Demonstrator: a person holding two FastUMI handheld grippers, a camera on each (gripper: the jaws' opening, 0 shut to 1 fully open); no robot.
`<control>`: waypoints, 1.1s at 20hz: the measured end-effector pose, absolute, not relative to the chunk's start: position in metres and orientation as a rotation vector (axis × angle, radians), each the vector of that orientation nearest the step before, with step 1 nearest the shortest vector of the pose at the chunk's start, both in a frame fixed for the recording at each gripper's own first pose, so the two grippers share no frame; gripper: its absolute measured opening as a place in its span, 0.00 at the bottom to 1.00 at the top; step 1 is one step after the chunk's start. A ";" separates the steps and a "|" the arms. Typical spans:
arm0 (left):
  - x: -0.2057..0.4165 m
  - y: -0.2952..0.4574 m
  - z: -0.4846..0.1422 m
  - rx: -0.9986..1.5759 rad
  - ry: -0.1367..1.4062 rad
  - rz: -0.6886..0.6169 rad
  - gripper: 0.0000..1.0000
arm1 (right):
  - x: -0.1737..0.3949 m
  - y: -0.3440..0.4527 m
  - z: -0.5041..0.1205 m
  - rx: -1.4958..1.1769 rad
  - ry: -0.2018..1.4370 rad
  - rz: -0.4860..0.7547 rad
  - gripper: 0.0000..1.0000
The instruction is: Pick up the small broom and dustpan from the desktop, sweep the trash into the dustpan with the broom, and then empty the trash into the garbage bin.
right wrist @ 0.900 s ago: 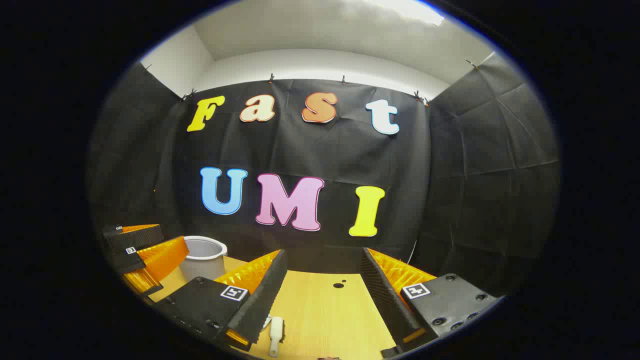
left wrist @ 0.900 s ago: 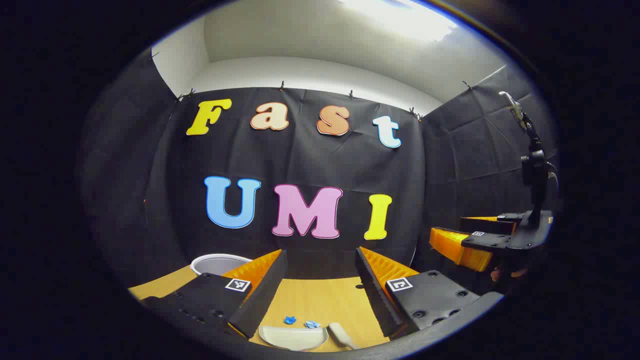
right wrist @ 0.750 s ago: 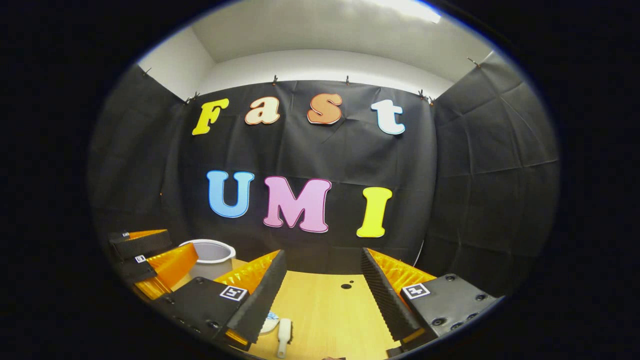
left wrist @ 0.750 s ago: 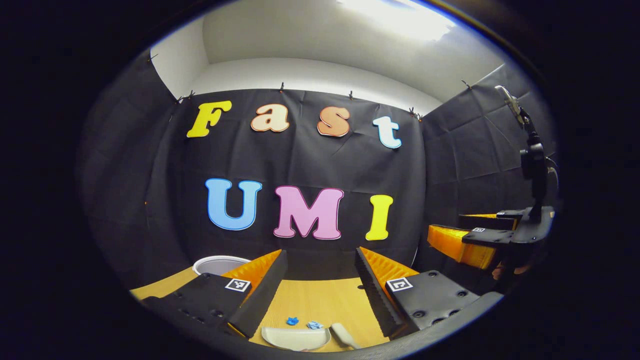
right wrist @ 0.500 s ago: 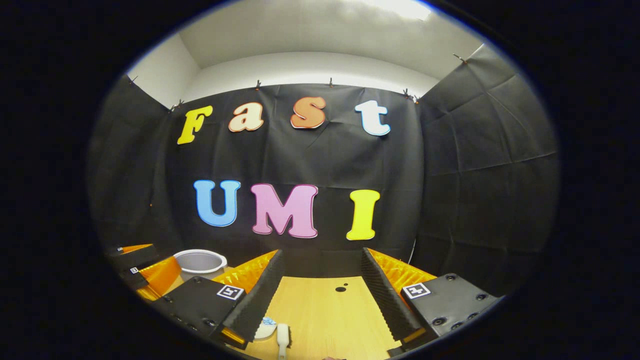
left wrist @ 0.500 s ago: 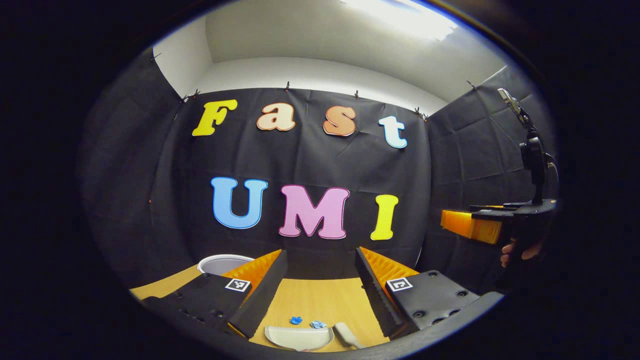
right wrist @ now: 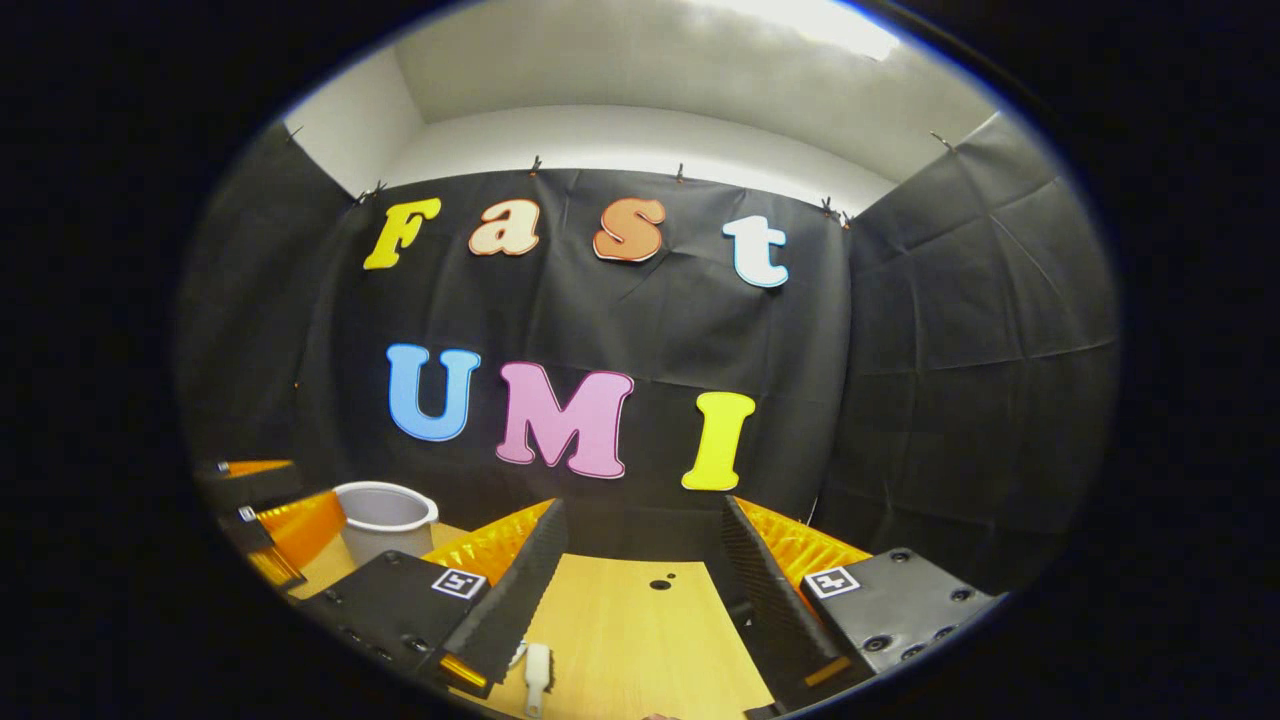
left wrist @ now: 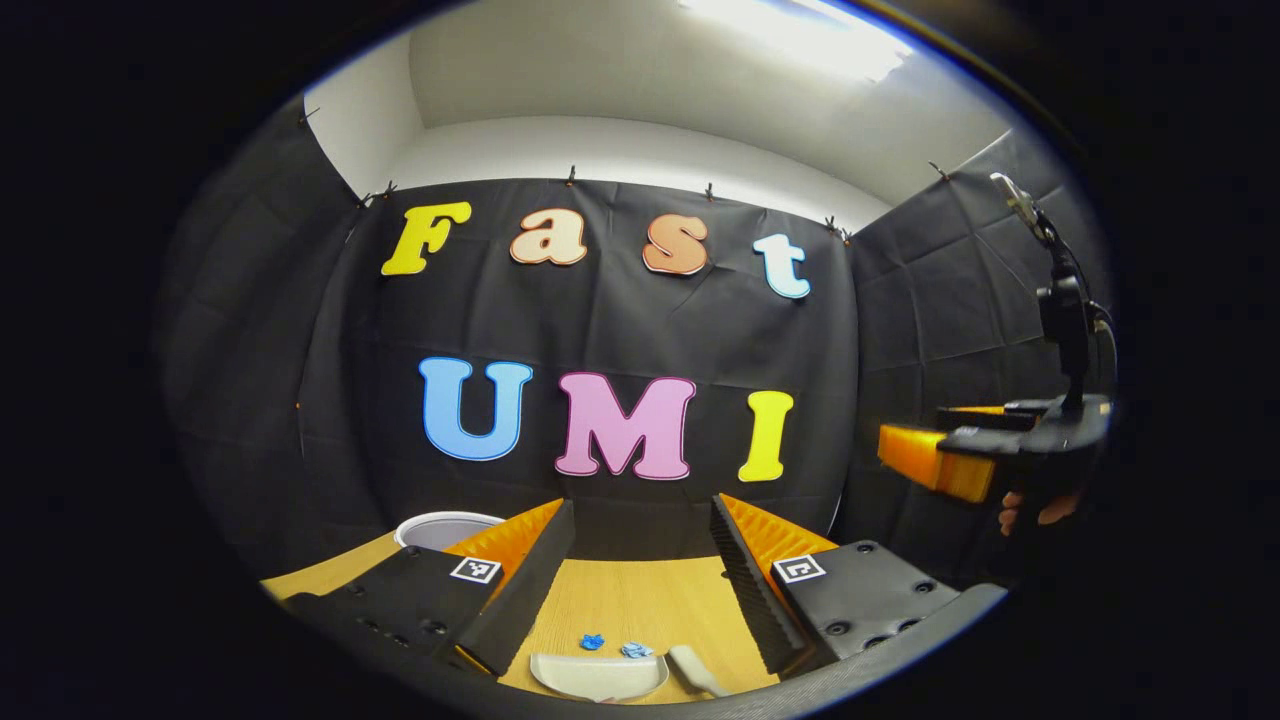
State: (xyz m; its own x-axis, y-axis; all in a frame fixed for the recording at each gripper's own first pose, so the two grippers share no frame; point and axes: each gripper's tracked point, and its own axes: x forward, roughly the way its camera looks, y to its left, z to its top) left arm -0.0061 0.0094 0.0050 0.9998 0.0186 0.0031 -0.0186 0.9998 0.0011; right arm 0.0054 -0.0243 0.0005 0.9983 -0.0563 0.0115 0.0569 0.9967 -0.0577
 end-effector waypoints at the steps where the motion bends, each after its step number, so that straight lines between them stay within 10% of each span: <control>1: -0.005 0.008 0.004 0.004 0.000 0.016 0.81 | 0.004 -0.024 -0.010 -0.071 -0.002 -0.051 0.96; 22: -0.003 0.012 -0.005 0.004 0.043 0.041 0.84 | -0.001 0.010 -0.043 -0.049 0.077 0.025 0.99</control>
State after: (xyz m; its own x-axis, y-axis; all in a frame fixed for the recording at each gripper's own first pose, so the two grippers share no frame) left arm -0.0033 0.0123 -0.0050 0.9982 0.0415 -0.0430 -0.0413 0.9991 0.0047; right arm -0.0015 0.0096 -0.0431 0.9967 0.0227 -0.0778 -0.0265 0.9985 -0.0479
